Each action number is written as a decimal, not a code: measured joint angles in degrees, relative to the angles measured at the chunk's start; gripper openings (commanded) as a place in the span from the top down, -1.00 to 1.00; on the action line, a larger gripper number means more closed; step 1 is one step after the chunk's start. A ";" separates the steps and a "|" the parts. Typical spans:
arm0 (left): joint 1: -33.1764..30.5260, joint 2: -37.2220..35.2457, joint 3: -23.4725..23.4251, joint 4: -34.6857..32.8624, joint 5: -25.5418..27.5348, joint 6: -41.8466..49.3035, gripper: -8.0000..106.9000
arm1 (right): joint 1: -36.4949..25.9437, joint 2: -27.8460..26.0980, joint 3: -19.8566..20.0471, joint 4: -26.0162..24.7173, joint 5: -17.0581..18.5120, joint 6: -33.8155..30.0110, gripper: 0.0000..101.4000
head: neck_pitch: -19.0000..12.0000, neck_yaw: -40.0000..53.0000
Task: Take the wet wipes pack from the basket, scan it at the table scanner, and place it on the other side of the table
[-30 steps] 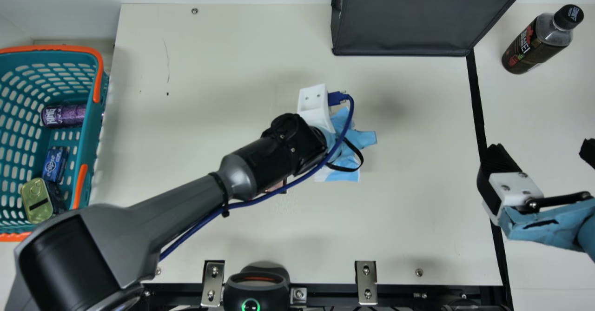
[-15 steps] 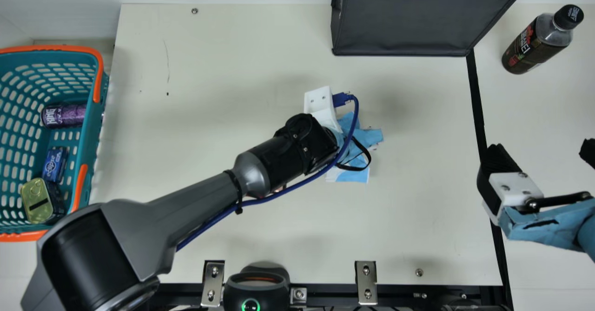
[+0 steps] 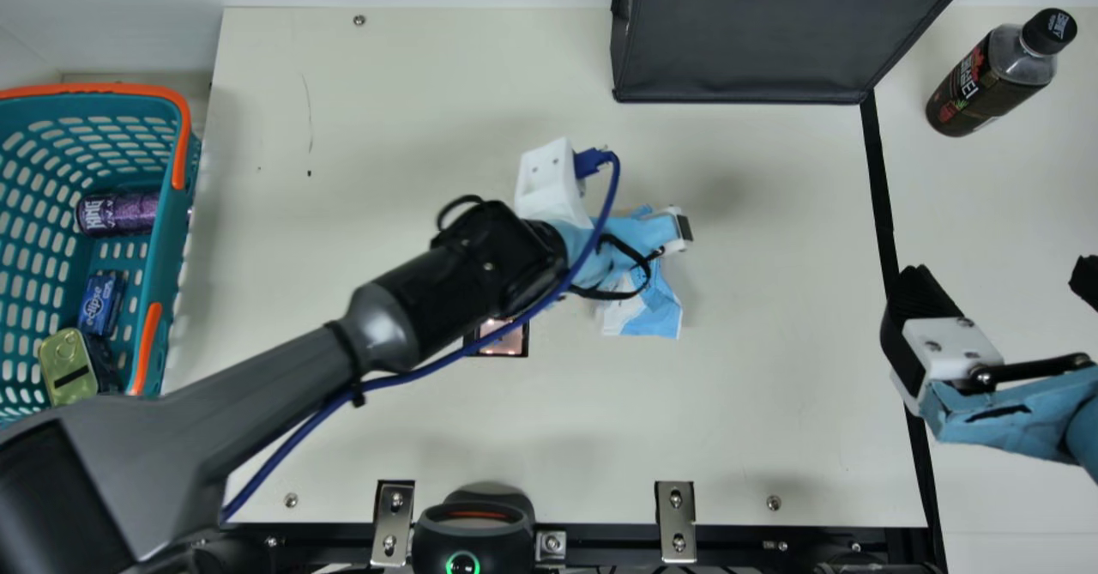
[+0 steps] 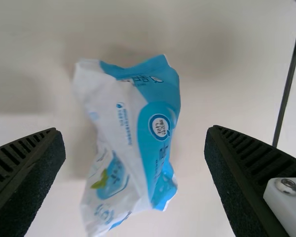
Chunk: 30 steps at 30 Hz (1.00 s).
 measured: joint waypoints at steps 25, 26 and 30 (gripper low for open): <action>21.30 -31.80 28.32 -22.11 1.08 34.31 -0.71 | 0.00 0.00 0.00 0.00 0.00 0.00 -0.87 | 0.00 0.09; 22.49 -33.13 29.25 -22.68 1.47 35.47 -0.71 | 0.00 0.00 0.00 0.00 0.00 0.00 -0.87 | -0.09 0.09; 26.76 -37.86 32.35 -24.40 3.85 39.49 -0.71 | 0.00 0.00 0.00 0.00 0.00 0.00 -0.87 | -0.09 0.09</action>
